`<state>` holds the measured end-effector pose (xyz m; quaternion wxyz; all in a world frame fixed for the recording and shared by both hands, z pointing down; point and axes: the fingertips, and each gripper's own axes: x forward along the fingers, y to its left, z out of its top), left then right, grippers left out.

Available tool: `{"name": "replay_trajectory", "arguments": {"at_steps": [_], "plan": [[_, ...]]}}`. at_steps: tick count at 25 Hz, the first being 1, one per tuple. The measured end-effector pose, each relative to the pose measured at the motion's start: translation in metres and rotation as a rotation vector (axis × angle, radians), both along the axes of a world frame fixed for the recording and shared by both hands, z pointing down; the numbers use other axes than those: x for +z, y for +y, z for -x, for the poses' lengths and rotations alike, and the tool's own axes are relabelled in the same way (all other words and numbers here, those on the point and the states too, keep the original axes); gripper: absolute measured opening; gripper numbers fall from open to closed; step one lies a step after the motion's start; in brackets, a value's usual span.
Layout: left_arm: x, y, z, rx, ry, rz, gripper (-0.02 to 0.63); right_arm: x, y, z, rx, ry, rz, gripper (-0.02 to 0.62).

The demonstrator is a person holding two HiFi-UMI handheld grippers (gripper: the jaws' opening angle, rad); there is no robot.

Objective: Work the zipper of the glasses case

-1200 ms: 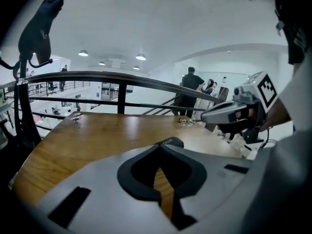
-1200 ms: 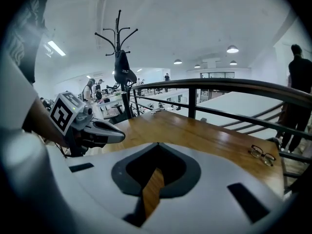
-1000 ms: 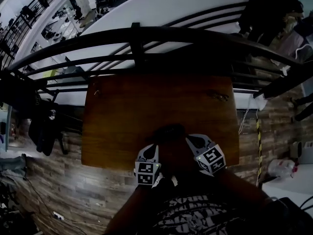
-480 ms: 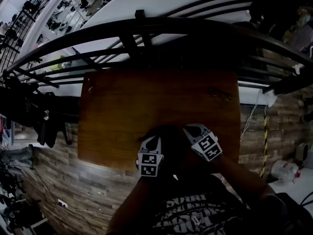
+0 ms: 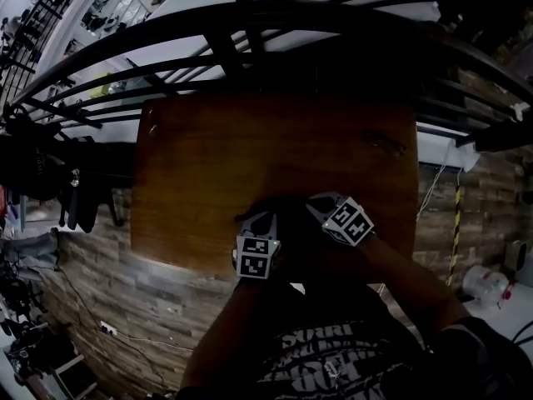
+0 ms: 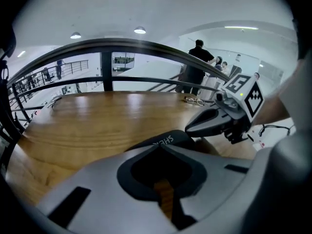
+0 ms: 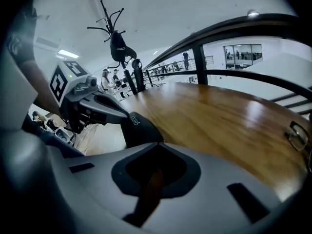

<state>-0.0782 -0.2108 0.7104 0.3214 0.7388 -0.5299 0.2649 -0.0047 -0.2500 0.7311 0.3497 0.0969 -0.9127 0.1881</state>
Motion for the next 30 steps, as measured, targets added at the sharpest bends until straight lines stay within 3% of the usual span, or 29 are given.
{"name": "replay_trajectory", "arguments": {"at_steps": [7,14,20,26,30], "plan": [[0.002,0.011,0.015,0.115,-0.019,0.036,0.006,0.006,0.046,0.008,-0.008,0.030,0.043,-0.008],[0.006,0.016,0.025,0.233,-0.059,0.035,0.006,0.002,0.113,0.037,-0.099,0.032,0.098,-0.008],[0.006,0.026,0.035,0.310,-0.127,0.059,0.006,0.000,0.144,0.075,-0.206,0.033,0.063,-0.008],[0.008,0.038,0.030,0.387,-0.110,0.069,0.006,-0.004,0.152,0.099,-0.220,0.020,0.070,-0.008],[0.011,0.037,0.031,0.400,-0.067,0.033,0.006,-0.003,0.153,0.090,-0.212,0.034,0.041,-0.008]]}}
